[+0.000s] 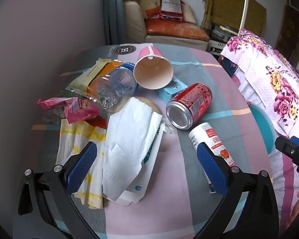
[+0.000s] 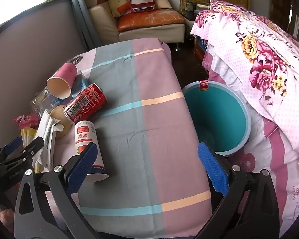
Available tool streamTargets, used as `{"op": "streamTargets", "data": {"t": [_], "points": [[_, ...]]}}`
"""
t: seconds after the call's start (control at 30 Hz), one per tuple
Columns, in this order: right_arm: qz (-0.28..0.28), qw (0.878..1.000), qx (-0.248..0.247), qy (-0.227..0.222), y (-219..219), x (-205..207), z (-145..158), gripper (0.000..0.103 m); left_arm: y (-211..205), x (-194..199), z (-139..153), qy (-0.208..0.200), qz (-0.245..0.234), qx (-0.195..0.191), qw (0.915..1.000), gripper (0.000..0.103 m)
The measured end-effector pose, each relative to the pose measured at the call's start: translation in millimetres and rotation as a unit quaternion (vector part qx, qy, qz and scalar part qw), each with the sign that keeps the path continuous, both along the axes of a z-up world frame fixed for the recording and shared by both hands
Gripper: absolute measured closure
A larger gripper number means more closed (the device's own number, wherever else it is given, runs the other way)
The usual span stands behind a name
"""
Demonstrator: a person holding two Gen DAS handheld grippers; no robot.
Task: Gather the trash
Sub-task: 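Move right tool to white strawberry drink cup while left tool approaches red Coca-Cola can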
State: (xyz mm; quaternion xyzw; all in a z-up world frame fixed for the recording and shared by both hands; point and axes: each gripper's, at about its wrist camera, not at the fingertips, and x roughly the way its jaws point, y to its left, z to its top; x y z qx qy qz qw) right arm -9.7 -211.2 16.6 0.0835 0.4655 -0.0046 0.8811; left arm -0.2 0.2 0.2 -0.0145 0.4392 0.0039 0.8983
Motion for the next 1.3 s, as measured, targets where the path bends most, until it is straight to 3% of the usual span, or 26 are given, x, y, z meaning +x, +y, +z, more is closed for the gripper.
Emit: {"op": "streamTargets", "data": {"t": [1.3], "points": [[0.005,1.0,-0.004,0.02,7.3,14.7,7.5,0.006,9.5,2.4,-3.9,0.007,0.006,-0.009,0.9999,0.003]]}}
